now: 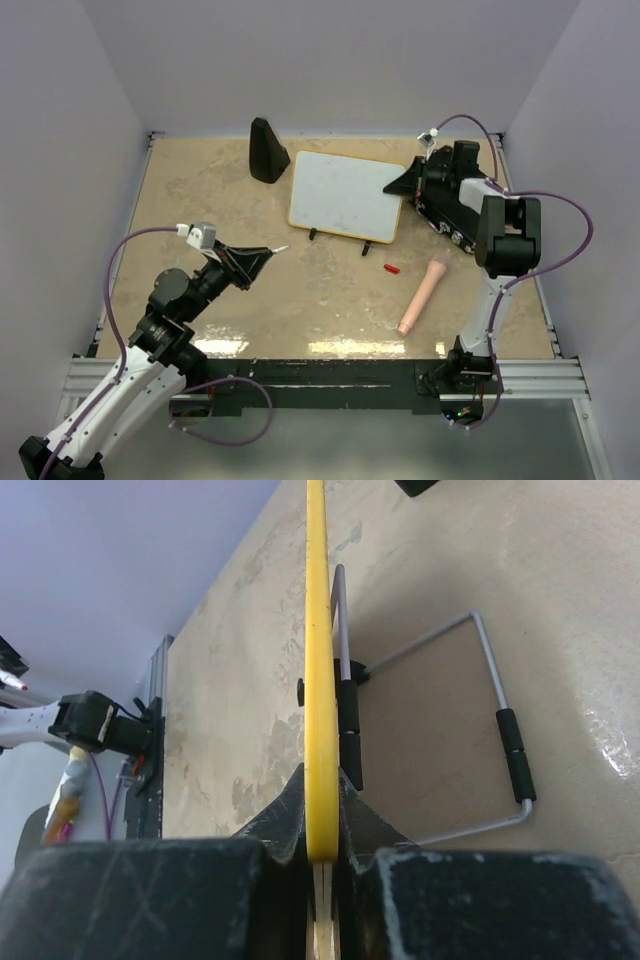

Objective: Write a sentence on the whiteboard
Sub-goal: Pick up the whiteboard from the whiteboard stand.

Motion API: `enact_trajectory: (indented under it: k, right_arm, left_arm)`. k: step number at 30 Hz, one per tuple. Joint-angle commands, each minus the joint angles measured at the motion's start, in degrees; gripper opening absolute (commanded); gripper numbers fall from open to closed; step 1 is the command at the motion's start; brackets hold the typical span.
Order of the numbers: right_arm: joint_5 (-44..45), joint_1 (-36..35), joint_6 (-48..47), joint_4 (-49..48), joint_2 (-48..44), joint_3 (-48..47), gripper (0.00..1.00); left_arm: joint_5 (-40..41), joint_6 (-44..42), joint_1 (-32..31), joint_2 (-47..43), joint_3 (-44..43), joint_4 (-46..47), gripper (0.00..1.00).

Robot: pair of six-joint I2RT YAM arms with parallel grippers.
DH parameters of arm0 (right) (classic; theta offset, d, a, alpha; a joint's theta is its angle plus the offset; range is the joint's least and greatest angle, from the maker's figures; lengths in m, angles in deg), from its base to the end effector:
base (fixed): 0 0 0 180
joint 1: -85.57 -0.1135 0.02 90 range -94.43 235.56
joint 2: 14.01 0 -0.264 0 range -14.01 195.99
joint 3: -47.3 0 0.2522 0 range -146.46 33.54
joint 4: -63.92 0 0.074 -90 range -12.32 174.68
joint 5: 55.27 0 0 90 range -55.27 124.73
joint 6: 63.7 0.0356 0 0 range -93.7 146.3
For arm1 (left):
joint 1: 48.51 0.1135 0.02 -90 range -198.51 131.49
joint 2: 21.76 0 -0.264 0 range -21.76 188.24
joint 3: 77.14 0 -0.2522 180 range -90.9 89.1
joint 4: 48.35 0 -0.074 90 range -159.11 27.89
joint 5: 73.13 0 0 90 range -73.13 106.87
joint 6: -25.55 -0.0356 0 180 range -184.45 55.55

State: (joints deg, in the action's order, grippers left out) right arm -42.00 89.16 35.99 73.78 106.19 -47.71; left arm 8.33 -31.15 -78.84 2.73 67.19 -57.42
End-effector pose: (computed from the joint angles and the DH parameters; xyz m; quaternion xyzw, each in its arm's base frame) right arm 0.4496 0.0065 0.1871 -0.2040 0.7241 0.5691 0.3319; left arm 0.1150 -0.0734 0.2759 0.0357 0.6932 -0.4224 0.5829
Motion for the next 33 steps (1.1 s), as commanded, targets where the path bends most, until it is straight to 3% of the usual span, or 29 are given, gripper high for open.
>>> enact_trajectory:
  k: [1, 6, 13, 27, 31, 33]
  right_arm:
    - [-0.7, 0.1, -6.9, 3.7, -6.1, -3.0, 0.0]
    - [-1.3, 0.1, -8.3, 6.0, -12.2, -2.5, 0.0]
    - [-1.1, -0.1, 1.8, -5.1, -19.0, 3.5, 0.0]
    - [4.1, -8.4, 1.9, -2.6, -33.5, 14.5, 0.0]
    - [5.5, -8.6, -4.2, 3.7, -38.3, 15.8, 0.0]
    - [7.1, -8.6, -12.5, 14.0, -40.6, 14.5, 0.0]
  left_arm:
    - [-0.3, -1.1, 0.4, -1.3, -2.3, 0.4, 0.0]
    - [-0.5, -1.7, 0.4, -1.4, -2.7, 0.5, 0.0]
    - [-0.9, -1.6, 0.4, -0.5, -2.9, 2.2, 0.0]
    - [-1.7, -0.2, 0.4, -4.3, -6.1, 0.3, 0.0]
    - [-3.2, -0.5, 0.4, -6.4, -7.4, -0.4, 0.0]
    - [-3.8, -0.5, 0.4, -7.6, -7.4, 0.2, 0.0]
